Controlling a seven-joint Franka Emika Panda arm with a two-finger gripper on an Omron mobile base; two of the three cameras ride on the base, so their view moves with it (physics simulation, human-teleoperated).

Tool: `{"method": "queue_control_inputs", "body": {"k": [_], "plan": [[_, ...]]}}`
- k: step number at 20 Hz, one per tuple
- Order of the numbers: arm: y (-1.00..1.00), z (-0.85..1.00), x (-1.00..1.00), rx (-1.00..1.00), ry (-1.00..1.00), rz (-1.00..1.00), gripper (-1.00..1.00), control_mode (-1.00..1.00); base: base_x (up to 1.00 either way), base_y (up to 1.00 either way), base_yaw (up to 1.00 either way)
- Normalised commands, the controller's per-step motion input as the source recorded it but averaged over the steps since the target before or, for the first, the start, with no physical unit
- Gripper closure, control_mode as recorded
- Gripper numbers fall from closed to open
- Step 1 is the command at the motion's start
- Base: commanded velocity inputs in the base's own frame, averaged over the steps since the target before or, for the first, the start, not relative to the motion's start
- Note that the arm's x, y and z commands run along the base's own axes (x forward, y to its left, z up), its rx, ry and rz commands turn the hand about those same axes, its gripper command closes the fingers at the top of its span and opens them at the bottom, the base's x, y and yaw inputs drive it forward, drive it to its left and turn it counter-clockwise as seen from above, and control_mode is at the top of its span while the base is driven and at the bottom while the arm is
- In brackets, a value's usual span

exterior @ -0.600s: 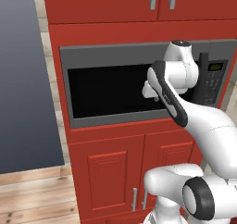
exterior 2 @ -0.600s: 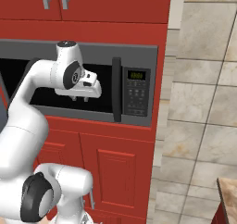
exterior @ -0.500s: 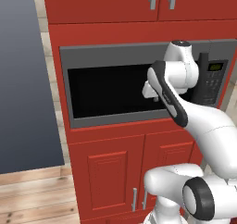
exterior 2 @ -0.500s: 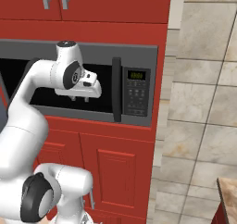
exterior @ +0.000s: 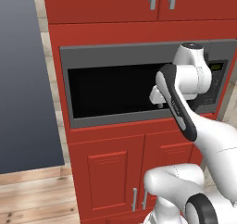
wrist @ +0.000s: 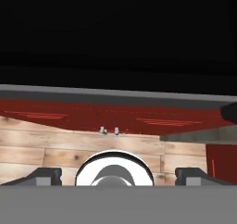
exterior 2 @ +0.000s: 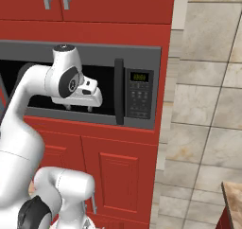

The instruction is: Place the sponge inside the microwave to prepare for sanitizing.

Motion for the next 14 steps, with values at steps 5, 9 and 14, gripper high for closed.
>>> {"method": "queue_control_inputs", "body": {"k": [5,9,14], "plan": [[-0.23,0.0,-0.44,0.0,0.0,0.0,-1.0,-1.0,0.0,0.0,0.0],[-0.06,0.0,-0.11,0.0,0.0,0.0,-1.0,-1.0,0.0,0.0,0.0],[-0.01,0.0,0.0,0.0,0.0,0.0,-1.0,-1.0,0.0,0.0,0.0]]}}
